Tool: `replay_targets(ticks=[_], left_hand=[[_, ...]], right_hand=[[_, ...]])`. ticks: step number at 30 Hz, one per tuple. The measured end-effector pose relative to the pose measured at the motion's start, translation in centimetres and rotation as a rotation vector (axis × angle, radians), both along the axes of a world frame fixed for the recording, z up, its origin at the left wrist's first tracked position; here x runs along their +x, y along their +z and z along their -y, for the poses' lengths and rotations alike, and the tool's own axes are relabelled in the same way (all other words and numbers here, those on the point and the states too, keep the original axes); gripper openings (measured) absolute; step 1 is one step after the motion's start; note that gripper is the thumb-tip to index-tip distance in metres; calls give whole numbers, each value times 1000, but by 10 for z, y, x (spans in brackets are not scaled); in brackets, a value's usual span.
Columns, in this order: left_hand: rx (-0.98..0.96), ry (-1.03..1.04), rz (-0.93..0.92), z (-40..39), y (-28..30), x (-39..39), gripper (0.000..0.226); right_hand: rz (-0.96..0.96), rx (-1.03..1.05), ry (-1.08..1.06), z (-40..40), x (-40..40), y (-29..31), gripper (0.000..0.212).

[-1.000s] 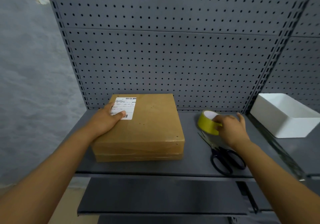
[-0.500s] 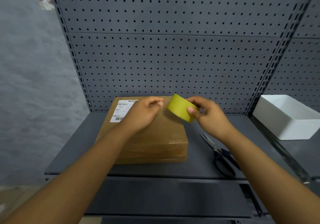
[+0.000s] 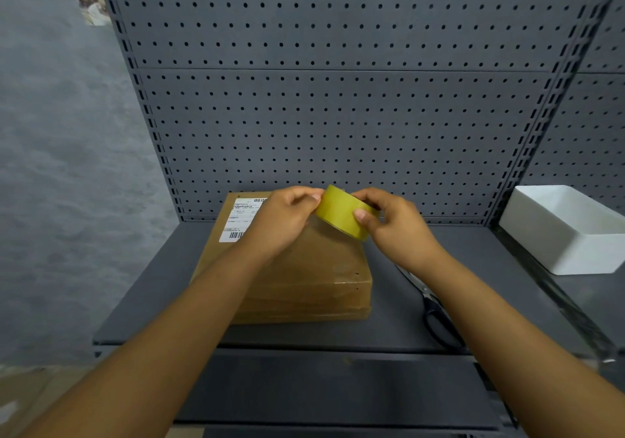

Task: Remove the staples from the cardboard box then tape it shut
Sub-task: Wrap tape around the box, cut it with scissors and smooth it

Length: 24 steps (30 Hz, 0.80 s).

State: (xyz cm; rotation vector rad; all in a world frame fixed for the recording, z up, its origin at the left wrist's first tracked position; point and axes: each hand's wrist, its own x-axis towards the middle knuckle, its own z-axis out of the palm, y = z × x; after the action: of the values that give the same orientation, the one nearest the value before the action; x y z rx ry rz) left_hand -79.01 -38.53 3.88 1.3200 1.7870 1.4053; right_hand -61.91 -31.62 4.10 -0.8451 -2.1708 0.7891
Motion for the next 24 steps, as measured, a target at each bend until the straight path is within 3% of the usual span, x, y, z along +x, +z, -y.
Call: replay_targets(ticks=[9, 18, 24], left_hand=[[61, 84, -147, 10, 4, -1, 23], [74, 135, -154, 16, 10, -2, 21], [-190, 75, 24, 0, 15, -10, 39]], right_hand=[[-16, 8, -37, -2, -14, -2, 20], [-25, 0, -9, 0, -22, -3, 21], [-24, -18, 147, 7, -23, -5, 20]])
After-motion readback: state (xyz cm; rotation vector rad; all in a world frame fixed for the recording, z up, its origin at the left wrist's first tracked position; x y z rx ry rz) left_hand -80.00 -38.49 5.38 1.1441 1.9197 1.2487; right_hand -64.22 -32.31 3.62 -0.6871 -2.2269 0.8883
